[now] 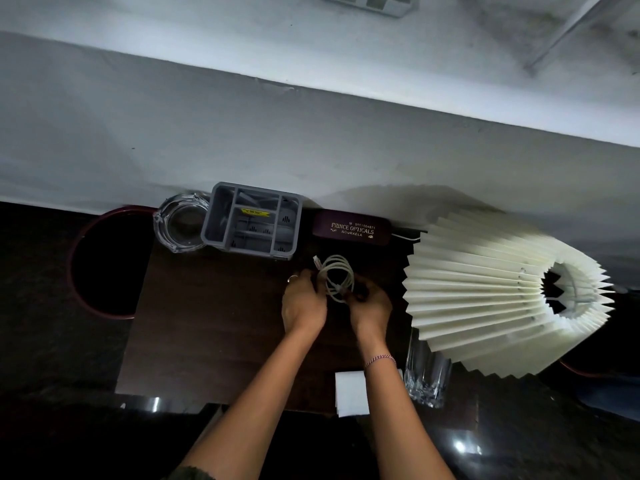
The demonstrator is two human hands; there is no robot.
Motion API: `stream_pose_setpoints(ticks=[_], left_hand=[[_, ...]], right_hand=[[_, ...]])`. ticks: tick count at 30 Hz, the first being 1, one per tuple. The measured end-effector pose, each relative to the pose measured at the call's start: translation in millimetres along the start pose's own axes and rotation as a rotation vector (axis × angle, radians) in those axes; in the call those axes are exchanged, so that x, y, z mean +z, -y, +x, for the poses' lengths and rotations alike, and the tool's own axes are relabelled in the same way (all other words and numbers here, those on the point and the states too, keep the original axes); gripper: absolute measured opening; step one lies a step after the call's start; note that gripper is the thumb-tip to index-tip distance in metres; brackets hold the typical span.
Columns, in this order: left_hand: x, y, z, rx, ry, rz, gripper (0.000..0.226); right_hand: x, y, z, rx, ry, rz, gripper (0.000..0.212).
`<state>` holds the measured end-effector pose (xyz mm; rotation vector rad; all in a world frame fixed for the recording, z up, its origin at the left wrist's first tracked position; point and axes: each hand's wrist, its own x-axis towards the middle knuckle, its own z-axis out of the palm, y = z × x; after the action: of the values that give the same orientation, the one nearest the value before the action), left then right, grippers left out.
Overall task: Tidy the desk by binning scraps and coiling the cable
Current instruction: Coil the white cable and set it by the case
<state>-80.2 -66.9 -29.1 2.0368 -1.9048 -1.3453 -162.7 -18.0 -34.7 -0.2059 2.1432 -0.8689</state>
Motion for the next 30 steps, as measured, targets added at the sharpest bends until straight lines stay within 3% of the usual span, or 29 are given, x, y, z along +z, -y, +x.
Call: stream_pose_setpoints(ticks=[4, 9, 12, 14, 16, 19, 22, 26, 30], left_hand=[[3, 5, -5, -0.073, 0.013, -0.145, 0.04], [4, 8, -20, -0.253, 0.033, -0.618, 0.034], [1, 7, -27, -0.277, -0.009, -0.649, 0.033], [0, 7, -31, -0.273, -0.032, -0.605, 0.034], [-2, 8, -36, -0.253, -0.046, -0.545, 0.034], [-8, 8, -44, -0.21, -0.079, -0.527, 0.033], [-17, 10, -48, -0.195, -0.112, -0.543, 0.033], [-27, 15, -54, -0.153, -0.105, -0.59, 0.037], [-32, 15, -62, -0.113, -0.113, -0.6, 0.037]], right_hand=[[-5, 0, -10, 0.008, 0.046, 0.059, 0.038], [-9, 5, -26, 0.03, 0.165, 0.102, 0.038], [-13, 9, -38, 0.066, 0.18, 0.157, 0.039], [-15, 12, -48, 0.06, 0.13, 0.064, 0.041], [-15, 16, -61, -0.013, 0.027, -0.142, 0.04], [-13, 21, -87, -0.274, -0.091, -0.33, 0.046], [-10, 20, -104, -0.497, -0.045, -0.397, 0.037], [-11, 12, -110, -0.548, 0.059, -0.509, 0.025], [-13, 15, -117, -0.668, 0.026, -0.596, 0.021]])
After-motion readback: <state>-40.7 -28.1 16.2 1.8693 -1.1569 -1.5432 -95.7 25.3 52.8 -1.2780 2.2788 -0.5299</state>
